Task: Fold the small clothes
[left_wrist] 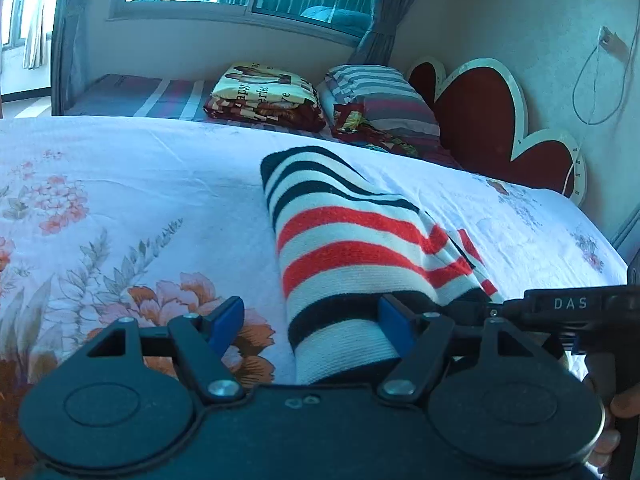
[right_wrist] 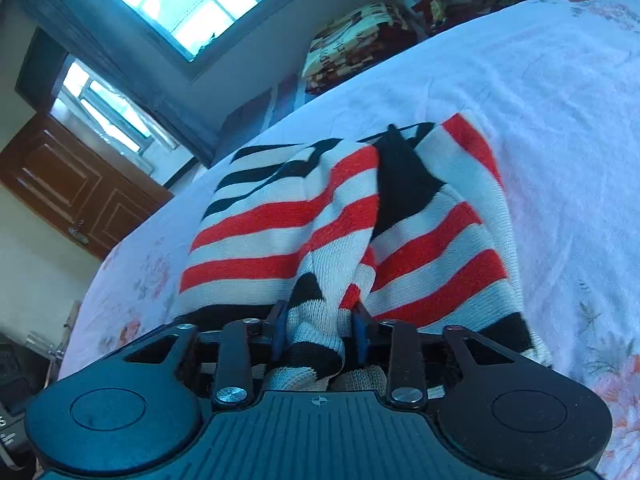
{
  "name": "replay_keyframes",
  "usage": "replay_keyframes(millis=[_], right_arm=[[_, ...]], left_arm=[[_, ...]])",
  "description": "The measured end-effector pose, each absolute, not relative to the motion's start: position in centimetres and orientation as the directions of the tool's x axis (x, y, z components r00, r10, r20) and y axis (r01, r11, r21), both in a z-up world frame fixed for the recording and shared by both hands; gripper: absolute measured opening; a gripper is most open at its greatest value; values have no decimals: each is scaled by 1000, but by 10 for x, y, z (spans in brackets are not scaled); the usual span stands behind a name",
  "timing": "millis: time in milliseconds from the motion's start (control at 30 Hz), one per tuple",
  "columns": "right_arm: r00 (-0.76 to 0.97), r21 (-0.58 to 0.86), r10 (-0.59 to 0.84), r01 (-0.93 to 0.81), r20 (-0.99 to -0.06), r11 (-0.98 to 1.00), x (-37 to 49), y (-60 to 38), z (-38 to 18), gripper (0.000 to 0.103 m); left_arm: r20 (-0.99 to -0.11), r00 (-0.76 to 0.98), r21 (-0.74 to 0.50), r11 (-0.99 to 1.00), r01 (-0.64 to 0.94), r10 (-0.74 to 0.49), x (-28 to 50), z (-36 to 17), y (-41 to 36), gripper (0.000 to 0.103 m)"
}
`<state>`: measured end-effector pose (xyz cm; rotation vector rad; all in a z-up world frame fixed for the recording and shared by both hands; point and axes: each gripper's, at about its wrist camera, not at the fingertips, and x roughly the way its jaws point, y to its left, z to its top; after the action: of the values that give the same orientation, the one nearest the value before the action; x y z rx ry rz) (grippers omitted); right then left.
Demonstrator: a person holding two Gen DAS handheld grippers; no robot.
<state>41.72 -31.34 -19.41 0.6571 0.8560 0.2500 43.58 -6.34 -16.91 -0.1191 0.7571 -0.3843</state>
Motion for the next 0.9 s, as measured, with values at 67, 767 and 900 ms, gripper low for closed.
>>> replay_keyframes(millis=[67,767,900], right_arm=[[673,592,424,26,-606,805,416,-309,-188,21],[724,491,262,121,-638,863,353,-361,-179,33],[714,470,246,131,-655,873,334,-359,-178,33]], left_arm=[[-645,662,-243,923,297,-383,435,-169,-67,73],[-673,595,-226,888,400,-439,423,-173,-104,75],[-671,603,-197,888,416,-431,417,-170,-106,75]])
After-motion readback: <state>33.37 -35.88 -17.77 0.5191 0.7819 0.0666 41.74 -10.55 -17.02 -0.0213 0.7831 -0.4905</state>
